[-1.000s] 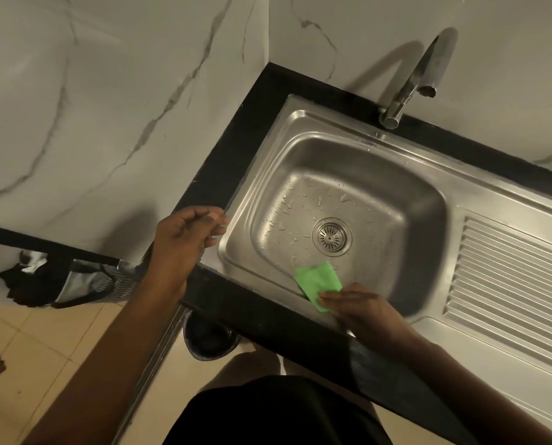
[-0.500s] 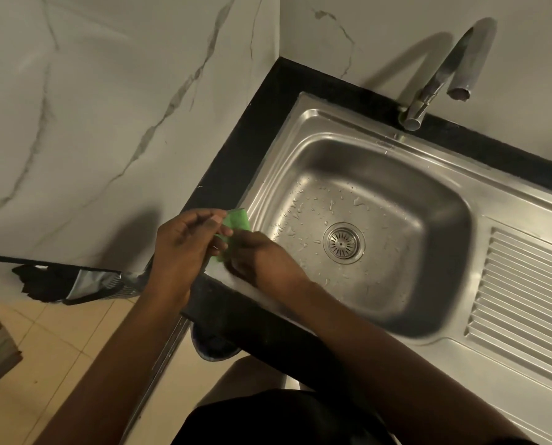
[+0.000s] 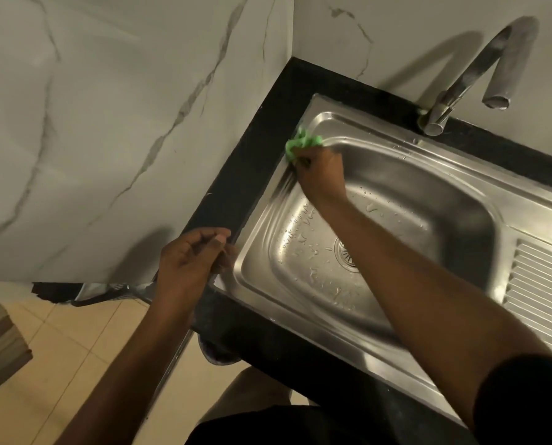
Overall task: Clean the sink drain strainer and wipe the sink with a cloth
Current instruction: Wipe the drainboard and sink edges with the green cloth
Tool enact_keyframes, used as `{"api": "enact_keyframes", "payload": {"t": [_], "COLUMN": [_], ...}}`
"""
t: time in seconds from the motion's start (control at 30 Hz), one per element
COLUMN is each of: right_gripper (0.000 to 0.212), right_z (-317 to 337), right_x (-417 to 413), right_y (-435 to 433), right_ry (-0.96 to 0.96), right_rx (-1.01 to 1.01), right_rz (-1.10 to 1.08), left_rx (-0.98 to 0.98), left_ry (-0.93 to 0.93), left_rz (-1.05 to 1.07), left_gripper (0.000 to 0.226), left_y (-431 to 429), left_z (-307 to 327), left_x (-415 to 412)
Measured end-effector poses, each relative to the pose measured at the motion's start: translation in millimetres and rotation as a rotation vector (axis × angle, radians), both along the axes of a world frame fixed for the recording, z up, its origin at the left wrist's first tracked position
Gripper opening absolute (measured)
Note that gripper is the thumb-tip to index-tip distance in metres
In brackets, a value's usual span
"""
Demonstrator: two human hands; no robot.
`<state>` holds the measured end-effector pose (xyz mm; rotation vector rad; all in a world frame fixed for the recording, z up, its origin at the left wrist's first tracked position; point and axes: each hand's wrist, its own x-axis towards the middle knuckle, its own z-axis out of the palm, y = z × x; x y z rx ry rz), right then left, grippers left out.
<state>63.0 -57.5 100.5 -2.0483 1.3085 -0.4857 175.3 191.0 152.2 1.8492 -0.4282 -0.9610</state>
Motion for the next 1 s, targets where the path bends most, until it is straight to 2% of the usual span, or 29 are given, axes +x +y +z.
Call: {"api": "enact_keyframes", "payload": {"t": [0.07,0.23,0.33,0.47,0.57,0.67,0.73,0.87,1.0], "right_gripper": [0.023,0.031,0.036,0.029,0.030,0.034,0.027,0.020,0.021], "right_z": [5.0,3.6,1.5,-3.6,-8.1,-9.6,-11.0,-9.4,-4.7], "right_x": [-8.1,-24.2,-26.3,-30.7,-31.3,-22.3,-16.5,-4.6,14.0], "right_y": [38.7,140.4,158.4,148.4,134.3,86.3,40.2,-28.2,-74.4], "right_ry": [0.014,0.086,0.052,0.048,0.024,0.027,0.044,0.096,0.117], "right_rx": [-0.006,0.068,0.099,-0.031,-0.035,0.016,-0.010,-0.080,-0.032], "right_rz": [0.095,0.512,0.643,0.750,0.634,0.344,0.199,0.151,-0.071], "left_rx": [-0.015,-0.048,-0.054,-0.077,-0.080,-0.087,-0.076,-0.034,-0.045], "left_ry": [0.015,0.011,0.021,0.004,0.001,0.023,0.019,-0.004,-0.006], "left_rz": [-0.012,-0.022,-0.045,-0.051,-0.050,-0.048,-0.052,-0.031,-0.036], "left_gripper": [0.014,0.018,0.018,0.017,0.017,0.016,0.016,0.018,0.016], "left_y": [-2.9,-18.6,-28.9,-41.2,-47.0,-48.0,-47.4,-49.8,-49.3], "left_z": [-2.6,-5.9,-4.1,-0.2,-1.8,-3.0,-4.3,-5.2,0.7], "left_x": [6.0,11.0,7.3,2.5,3.4,6.4,8.2,12.0,12.7]}}
